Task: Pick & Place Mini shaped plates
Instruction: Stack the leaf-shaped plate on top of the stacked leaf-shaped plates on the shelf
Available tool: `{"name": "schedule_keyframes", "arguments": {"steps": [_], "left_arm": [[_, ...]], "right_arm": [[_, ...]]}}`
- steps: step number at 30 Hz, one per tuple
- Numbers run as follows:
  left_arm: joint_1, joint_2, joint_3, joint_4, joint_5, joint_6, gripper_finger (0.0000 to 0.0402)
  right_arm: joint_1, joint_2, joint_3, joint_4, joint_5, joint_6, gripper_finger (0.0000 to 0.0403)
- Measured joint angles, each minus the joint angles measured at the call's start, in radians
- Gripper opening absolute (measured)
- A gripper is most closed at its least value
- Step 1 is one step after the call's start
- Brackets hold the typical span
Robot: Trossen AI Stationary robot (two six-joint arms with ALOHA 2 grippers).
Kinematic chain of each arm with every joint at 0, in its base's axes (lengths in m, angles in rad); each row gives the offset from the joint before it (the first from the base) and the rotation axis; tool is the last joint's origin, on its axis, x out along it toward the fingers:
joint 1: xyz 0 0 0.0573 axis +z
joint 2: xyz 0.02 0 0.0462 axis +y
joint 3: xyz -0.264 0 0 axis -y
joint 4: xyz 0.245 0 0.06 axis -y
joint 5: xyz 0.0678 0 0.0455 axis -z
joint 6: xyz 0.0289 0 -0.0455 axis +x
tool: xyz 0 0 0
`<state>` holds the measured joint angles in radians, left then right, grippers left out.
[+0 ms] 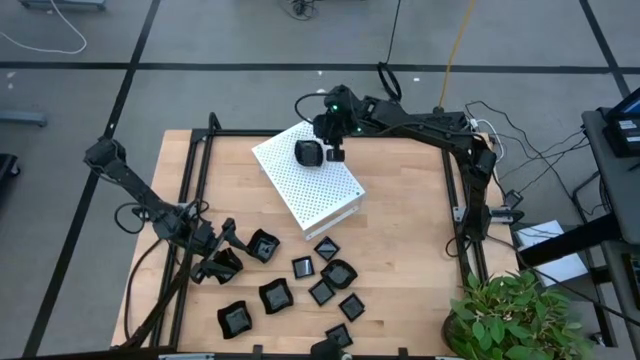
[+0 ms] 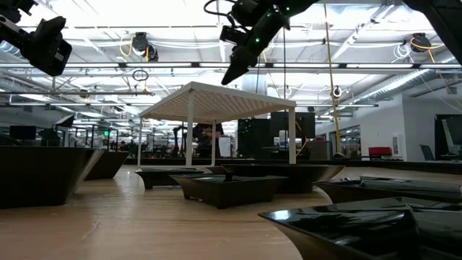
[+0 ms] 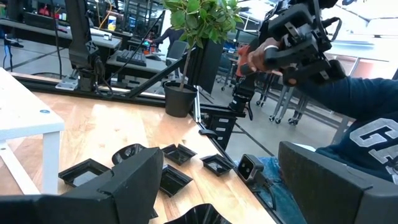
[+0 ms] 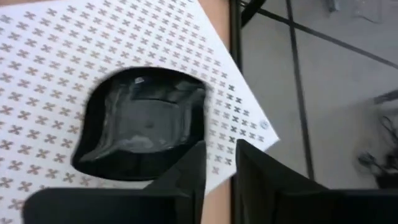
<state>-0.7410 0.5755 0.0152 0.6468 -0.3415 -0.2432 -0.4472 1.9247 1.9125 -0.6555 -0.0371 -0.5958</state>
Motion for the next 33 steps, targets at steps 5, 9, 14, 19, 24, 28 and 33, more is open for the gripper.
{"name": "schedule_keyframes", "arguments": {"steps": [5,9,14,19,24,28,33], "left_arm": [[0.000,0.000,0.000,0.000,0.000,0.000,0.0324],[0.000,0.000,0.000,0.000,0.000,0.000,0.0324],[0.000,0.000,0.000,0.000,0.000,0.000,0.0324],[0.000,0.000,0.000,0.000,0.000,0.000,0.0324],[0.000,0.000,0.000,0.000,0.000,0.000,0.0324],[0.000,0.000,0.000,0.000,0.000,0.000,0.0324],[0.000,0.000,0.000,0.000,0.000,0.000,0.0324]], "right_arm": [[0.031,-0.022,-0.001,0.005,0.105,0.049,0.0105],[0.078,-0.055,0.000,-0.004,0.126,0.320,0.0111],[0.168,-0.091,-0.014,-0.137,0.062,0.445,0.0102],[0.260,-0.202,-0.170,-0.134,0.088,0.493,0.0089],[0.327,-0.410,-0.466,0.010,0.119,0.588,0.0079],[0.391,-0.640,-0.790,0.250,0.121,0.687,0.0074],[0.464,-0.910,-1.166,0.525,0.202,0.708,0.0073]]}}
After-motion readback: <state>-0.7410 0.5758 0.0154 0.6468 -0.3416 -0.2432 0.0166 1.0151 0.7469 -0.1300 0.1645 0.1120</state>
